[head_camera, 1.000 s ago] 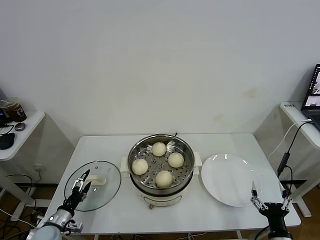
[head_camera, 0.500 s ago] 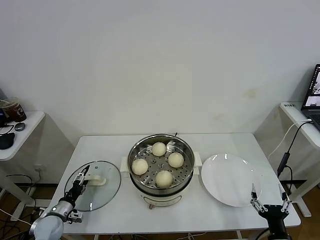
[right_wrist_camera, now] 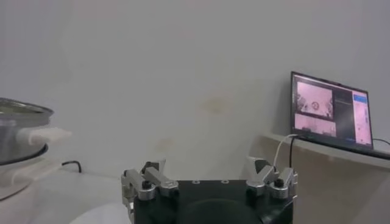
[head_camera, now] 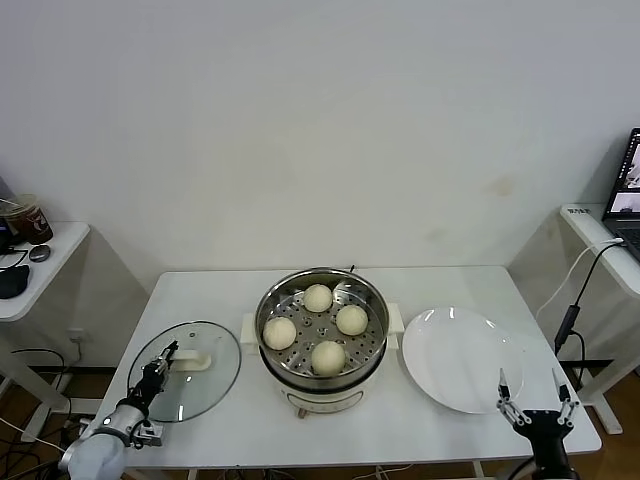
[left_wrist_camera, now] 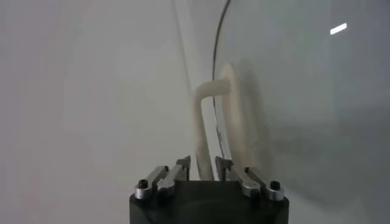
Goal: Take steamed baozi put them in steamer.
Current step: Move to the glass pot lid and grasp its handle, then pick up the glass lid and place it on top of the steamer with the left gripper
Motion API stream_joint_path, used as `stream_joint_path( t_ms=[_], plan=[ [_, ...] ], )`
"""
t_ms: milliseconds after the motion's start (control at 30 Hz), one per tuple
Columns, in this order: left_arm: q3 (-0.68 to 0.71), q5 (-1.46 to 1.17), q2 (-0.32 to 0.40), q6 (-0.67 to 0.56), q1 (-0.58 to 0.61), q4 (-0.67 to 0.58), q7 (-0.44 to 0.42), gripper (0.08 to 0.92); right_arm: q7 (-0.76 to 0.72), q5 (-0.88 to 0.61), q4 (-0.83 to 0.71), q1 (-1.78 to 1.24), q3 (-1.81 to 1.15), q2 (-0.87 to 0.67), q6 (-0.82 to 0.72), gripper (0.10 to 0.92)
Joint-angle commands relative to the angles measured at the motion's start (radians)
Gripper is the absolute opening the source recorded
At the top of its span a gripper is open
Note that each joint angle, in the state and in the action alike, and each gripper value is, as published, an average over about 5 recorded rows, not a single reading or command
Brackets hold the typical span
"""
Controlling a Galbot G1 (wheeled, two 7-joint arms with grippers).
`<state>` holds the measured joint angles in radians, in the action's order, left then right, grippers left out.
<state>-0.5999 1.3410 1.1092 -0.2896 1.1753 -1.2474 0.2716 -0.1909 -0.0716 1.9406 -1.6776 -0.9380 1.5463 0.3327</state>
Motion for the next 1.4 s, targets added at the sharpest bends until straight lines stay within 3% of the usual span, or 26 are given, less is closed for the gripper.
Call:
stream_joint_path(
  t_ms=[33, 167, 400, 667, 833, 1067, 1233, 1400],
  plan=[
    [-0.003, -0.122, -0.02, 0.0, 0.05, -0.102, 0.01, 0.209, -0.005, 0.017, -0.012, 0.004, 0.013, -0.003, -0.015, 0.823],
    [-0.02, -0.211, -0.046, 0.072, 0.149, -0.263, 0.007, 0.186, -0.011, 0.028, -0.025, 0.011, 0.027, -0.016, -0.041, 0.823],
    [-0.077, -0.373, -0.125, 0.316, 0.39, -0.611, -0.033, 0.167, -0.034, 0.018, -0.038, 0.015, 0.072, -0.048, -0.068, 0.823],
    [-0.154, -0.48, -0.195, 0.557, 0.471, -0.92, -0.21, 0.167, -0.092, -0.034, -0.07, 0.01, 0.11, -0.081, -0.073, 0.823],
    [-0.078, -0.507, -0.231, 0.722, 0.406, -1.065, -0.337, 0.167, -0.123, -0.047, -0.092, 0.016, 0.137, -0.078, -0.053, 0.823],
    [0.239, -0.521, -0.263, 0.819, 0.186, -1.049, -0.339, 0.167, -0.091, 0.069, -0.129, 0.044, 0.155, -0.031, -0.019, 0.823],
    [0.477, -0.385, -0.198, 0.857, -0.006, -0.964, -0.383, 0.167, -0.057, 0.159, -0.158, 0.076, 0.16, 0.01, -0.015, 0.823],
    [0.628, -0.204, -0.087, 0.875, -0.147, -0.902, -0.498, 0.167, -0.027, 0.224, -0.193, 0.103, 0.17, 0.032, -0.003, 0.823]
  ],
)
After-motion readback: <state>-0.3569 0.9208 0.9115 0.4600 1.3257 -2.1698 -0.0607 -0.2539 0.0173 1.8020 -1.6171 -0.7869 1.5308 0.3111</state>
